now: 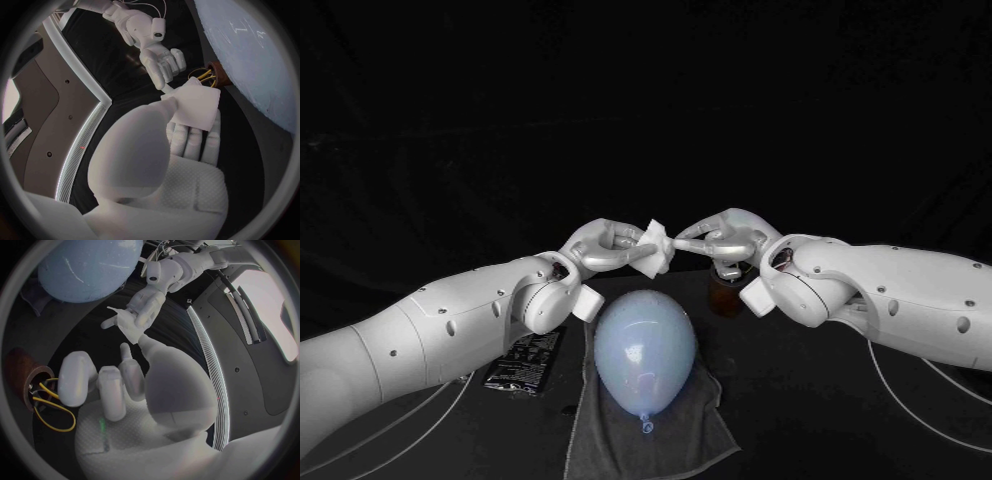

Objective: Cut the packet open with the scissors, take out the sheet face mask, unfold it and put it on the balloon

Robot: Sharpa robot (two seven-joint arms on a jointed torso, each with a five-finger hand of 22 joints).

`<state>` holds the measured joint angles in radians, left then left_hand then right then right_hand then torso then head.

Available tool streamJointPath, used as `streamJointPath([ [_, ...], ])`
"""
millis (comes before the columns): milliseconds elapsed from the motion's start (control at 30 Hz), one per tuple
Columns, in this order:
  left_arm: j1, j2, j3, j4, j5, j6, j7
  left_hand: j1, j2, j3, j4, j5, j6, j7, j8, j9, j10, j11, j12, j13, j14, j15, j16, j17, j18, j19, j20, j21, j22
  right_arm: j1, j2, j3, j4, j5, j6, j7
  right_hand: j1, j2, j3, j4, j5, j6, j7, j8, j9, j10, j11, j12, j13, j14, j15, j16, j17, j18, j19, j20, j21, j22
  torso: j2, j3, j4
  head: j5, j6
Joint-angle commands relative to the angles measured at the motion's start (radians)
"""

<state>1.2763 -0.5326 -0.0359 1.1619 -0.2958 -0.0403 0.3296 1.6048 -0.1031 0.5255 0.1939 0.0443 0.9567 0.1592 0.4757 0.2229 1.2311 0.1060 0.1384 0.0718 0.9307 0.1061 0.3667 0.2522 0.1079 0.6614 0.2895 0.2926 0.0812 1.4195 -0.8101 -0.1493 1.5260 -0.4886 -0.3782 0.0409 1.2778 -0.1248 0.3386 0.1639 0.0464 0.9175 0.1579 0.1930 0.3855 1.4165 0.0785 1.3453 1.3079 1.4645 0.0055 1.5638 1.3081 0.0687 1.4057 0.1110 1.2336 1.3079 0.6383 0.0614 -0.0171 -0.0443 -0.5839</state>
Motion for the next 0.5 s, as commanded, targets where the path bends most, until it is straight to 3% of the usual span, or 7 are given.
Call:
streamJointPath([
  [33, 0.002, 0.001, 0.001, 0.004, 0.01, 0.009, 0.006, -0.01, -0.001, 0.008, -0.003, 0.004, -0.007, 0.003, 0.006, 0.075, 0.007, 0.003, -0.005, 0.002, -0.003, -0.001, 0.004, 0.002, 0.011, 0.008, -0.002, 0.005, 0.001, -0.003, 0.008, -0.001, -0.007, 0.008, 0.026, 0.027, 0.021, 0.001, -0.004, -0.007, 0.004, 0.007, 0.001, -0.006, -0.003, 0.005, -0.003, 0.006, 0.099, 0.106, 0.001, 0.007, 0.263, 0.003, 0.005, 0.0, 0.006, 0.149, 0.001, -0.0008, 0.0004, 0.0, -0.002],
  [333, 0.002, 0.0, 0.001, 0.006, 0.009, 0.014, 0.004, -0.016, -0.003, 0.014, -0.006, 0.004, -0.007, 0.003, 0.008, 0.078, 0.008, 0.003, -0.004, 0.002, -0.002, -0.002, 0.005, 0.003, 0.012, 0.01, -0.003, 0.006, 0.002, -0.007, 0.028, -0.002, -0.022, 0.008, 0.025, 0.032, 0.056, 0.018, 0.001, -0.021, 0.003, 0.012, 0.001, -0.008, -0.01, 0.008, -0.003, 0.01, 0.099, 0.106, 0.001, 0.007, 0.263, 0.001, 0.008, 0.0, 0.012, 0.152, 0.001, -0.0007, 0.0001, 0.001, -0.003],
  [500, 0.002, 0.0, 0.001, 0.006, 0.009, 0.014, 0.004, -0.017, -0.003, 0.015, -0.007, 0.004, -0.007, 0.003, 0.008, 0.078, 0.008, 0.003, -0.004, 0.002, -0.002, -0.002, 0.006, 0.004, 0.013, 0.011, -0.003, 0.007, 0.002, -0.008, 0.031, -0.002, -0.02, 0.008, 0.026, 0.037, 0.092, 0.039, 0.015, -0.041, 0.003, 0.046, -0.009, 0.005, -0.009, 0.019, -0.011, 0.026, 0.108, 0.106, -0.004, 0.007, 0.263, 0.0, 0.012, -0.003, 0.018, 0.156, 0.0, -0.0004, -0.0005, 0.004, -0.006],
])
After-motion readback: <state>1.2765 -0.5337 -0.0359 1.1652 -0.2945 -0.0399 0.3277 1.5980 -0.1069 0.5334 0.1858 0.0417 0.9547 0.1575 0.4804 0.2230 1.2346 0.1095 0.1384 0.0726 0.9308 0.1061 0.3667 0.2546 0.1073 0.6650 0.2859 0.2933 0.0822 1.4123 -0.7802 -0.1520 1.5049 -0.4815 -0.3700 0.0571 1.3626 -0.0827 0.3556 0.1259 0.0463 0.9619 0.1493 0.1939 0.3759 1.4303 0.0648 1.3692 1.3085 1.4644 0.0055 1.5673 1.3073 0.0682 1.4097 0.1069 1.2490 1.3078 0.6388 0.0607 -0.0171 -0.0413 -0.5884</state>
